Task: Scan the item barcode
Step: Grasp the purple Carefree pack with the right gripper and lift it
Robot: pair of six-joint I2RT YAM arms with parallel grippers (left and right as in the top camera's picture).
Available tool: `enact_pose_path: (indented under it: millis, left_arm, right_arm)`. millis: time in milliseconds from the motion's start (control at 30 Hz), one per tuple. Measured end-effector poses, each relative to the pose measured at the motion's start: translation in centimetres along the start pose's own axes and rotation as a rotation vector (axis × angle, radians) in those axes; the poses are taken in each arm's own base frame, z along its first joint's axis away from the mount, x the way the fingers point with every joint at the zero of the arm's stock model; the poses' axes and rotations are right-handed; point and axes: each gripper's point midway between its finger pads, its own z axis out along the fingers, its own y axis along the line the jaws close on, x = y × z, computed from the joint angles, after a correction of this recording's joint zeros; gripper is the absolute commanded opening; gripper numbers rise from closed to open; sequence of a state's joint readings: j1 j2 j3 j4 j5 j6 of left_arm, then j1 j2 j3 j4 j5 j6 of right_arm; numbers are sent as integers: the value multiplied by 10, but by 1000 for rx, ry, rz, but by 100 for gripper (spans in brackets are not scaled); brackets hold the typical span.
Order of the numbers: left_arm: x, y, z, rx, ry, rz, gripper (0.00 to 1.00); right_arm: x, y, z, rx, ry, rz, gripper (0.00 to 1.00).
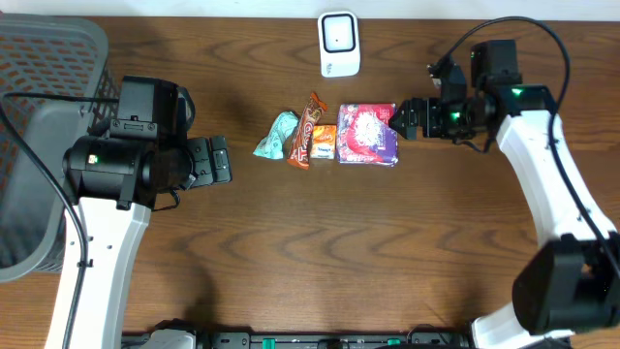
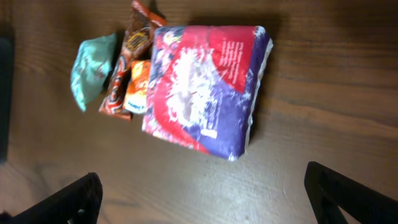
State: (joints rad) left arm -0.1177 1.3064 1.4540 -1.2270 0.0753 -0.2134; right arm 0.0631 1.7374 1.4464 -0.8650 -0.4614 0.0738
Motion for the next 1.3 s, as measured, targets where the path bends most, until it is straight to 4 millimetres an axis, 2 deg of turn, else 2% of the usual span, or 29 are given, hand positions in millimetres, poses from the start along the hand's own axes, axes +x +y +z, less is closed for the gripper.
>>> enact_pose_path:
  millis: [167, 367, 533, 633, 767, 967, 1300]
  left_arm:
    - [0, 0, 0, 0, 0, 0, 98]
    - [0, 0, 0, 0, 0, 0, 98]
    - [0, 0, 0, 0, 0, 0, 98]
    - [0, 0, 0, 0, 0, 0, 98]
    - [0, 0, 0, 0, 0, 0, 98]
    - [0, 0, 0, 0, 0, 0, 98]
    - [0, 0, 0, 0, 0, 0, 98]
  right_arm:
    - [1, -12, 31, -14, 43, 71, 99]
    - [17, -22, 60, -12, 135, 131, 99]
    - [14, -22, 61, -16, 122, 131, 99]
    - [14, -22, 61, -18, 123, 134, 93]
    - [14, -20, 62, -21, 123, 149, 94]
    - [13, -9, 69, -9, 120, 125, 89]
    - [13, -20, 71, 95, 106, 188, 82]
